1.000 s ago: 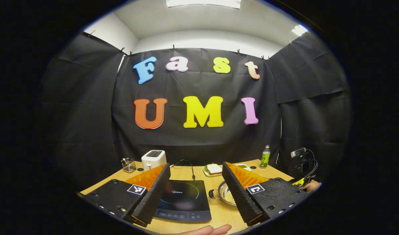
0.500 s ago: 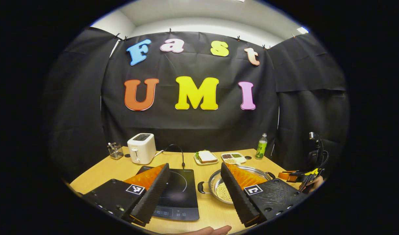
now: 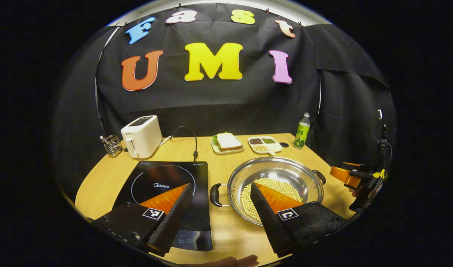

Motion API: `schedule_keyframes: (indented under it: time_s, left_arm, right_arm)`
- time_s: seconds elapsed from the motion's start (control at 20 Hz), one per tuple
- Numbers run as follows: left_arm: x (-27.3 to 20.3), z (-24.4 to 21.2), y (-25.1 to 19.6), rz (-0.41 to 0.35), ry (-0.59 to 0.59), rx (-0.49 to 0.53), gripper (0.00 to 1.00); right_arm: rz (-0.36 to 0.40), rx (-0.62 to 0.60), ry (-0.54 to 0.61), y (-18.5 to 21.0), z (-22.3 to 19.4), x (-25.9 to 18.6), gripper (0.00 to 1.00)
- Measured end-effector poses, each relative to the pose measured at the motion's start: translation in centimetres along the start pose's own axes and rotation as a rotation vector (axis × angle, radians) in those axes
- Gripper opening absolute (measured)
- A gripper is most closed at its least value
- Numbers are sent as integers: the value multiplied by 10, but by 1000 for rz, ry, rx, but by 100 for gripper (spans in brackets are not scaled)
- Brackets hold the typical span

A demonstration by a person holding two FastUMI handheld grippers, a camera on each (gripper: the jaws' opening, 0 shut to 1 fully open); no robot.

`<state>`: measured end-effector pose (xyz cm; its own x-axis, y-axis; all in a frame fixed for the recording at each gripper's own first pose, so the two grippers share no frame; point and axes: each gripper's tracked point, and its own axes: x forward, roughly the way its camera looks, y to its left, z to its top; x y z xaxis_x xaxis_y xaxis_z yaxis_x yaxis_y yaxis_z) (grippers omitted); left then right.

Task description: First push the handle of the pot to place it horizontally, then grasp the pot with both hands and set it on the induction cooktop.

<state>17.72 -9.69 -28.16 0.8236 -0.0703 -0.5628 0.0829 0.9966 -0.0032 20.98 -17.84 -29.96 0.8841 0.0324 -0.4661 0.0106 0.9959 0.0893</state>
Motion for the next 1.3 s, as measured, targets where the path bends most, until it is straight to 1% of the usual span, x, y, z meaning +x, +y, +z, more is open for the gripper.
schedule_keyframes:
  time_s: [0.15,0.25,0.35,0.45,0.5,0.55,0.6,0.65,0.7,0.8,0.85,0.9,0.95,1.0,1.05,1.1,1.25,1.3]
  left_arm:
    - [30,-18,-8,-25,97,2,95]
    - [45,-27,-7,-20,144,15,94]
    - [57,-33,-6,-12,174,17,95]
    - [67,-42,-9,-22,213,-2,95]
    - [72,-45,-6,-12,234,-1,84]
    - [76,-48,-1,0,249,0,94]
    - [81,-53,-1,-2,270,-13,93]
    - [84,-57,-1,-3,286,-27,88]
    - [89,-57,1,-1,296,-36,87]
    - [90,-56,3,5,305,-36,84]
    - [95,-57,6,18,306,-30,78]
    - [95,-58,8,27,320,-29,74]
    - [95,-57,8,27,318,-31,66]
    - [96,-57,7,18,322,-29,65]
    - [96,-56,7,7,322,-30,65]
    - [98,-56,6,-7,323,-39,64]
    - [102,-55,7,-48,319,-52,60]
    - [104,-53,8,-62,307,-44,60]
  right_arm:
    - [10,29,38,5,-1,15,95]
    - [4,41,44,6,0,25,95]
    - [21,64,64,13,-3,35,94]
    - [47,75,97,21,-9,44,94]
    - [57,77,111,23,-12,48,94]
    - [59,76,125,24,-14,51,92]
    - [65,73,134,25,-15,54,92]
    - [68,69,146,26,-17,56,94]
    - [73,67,156,28,-20,57,93]
    - [60,70,186,25,-26,61,90]
    - [58,71,203,24,-31,63,82]
    - [60,72,226,26,-35,64,87]
    - [62,73,242,27,-38,64,80]
    - [72,86,256,31,-38,65,78]
    - [61,87,276,32,-41,66,73]
    - [48,83,285,31,-43,64,65]
    - [15,90,313,32,-43,61,63]
    - [-5,129,317,32,-44,59,62]
